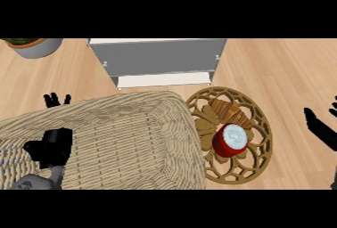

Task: Pick the can from the placemat and place it in the tiered shelf

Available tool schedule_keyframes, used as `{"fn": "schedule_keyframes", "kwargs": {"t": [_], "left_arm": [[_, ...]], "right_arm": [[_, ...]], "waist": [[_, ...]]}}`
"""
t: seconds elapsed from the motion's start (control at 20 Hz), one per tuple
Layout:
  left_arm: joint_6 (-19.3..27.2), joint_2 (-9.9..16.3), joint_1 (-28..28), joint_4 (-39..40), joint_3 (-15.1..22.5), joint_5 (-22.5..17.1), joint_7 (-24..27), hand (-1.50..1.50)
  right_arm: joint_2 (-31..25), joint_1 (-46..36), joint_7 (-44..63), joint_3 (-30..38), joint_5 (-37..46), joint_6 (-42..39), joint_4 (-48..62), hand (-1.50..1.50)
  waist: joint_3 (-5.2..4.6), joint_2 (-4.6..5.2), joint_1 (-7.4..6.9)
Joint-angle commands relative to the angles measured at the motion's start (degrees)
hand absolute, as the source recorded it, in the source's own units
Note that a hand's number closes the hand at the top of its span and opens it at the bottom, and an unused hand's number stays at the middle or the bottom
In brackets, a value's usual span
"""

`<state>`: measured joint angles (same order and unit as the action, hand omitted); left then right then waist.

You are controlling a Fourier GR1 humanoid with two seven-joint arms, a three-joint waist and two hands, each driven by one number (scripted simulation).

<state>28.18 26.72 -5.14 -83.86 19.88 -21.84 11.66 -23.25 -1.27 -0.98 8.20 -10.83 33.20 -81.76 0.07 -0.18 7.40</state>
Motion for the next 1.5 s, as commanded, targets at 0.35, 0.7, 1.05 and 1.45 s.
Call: {"fn": "schedule_keyframes", "kwargs": {"t": [0.35,0.7,1.05,1.45], "left_arm": [[-4.3,1.3,-7.6,2.8,7.9,0.2,-5.5,0.0],[-3.2,2.9,-8.5,3.0,10.2,-1.0,-3.9,0.0],[-0.1,1.9,-11.0,1.2,14.5,-0.3,-6.2,0.0],[-0.5,3.3,-15.0,2.5,14.7,-2.4,-9.1,0.0]], "right_arm": [[14.0,23.0,-8.5,-5.4,5.2,12.1,-24.5,-1.5],[1.0,32.2,14.0,-14.7,19.5,12.0,-36.9,-1.5],[-10.9,32.7,39.4,-14.7,28.2,3.6,-47.8,-1.5],[-23.1,31.3,65.6,-16.6,33.8,-12.2,-56.7,-1.5]], "waist": [[-0.15,-0.02,-4.53],[-0.44,0.46,-6.53],[-0.55,0.78,-8.13],[-0.6,1.04,-8.96]]}}
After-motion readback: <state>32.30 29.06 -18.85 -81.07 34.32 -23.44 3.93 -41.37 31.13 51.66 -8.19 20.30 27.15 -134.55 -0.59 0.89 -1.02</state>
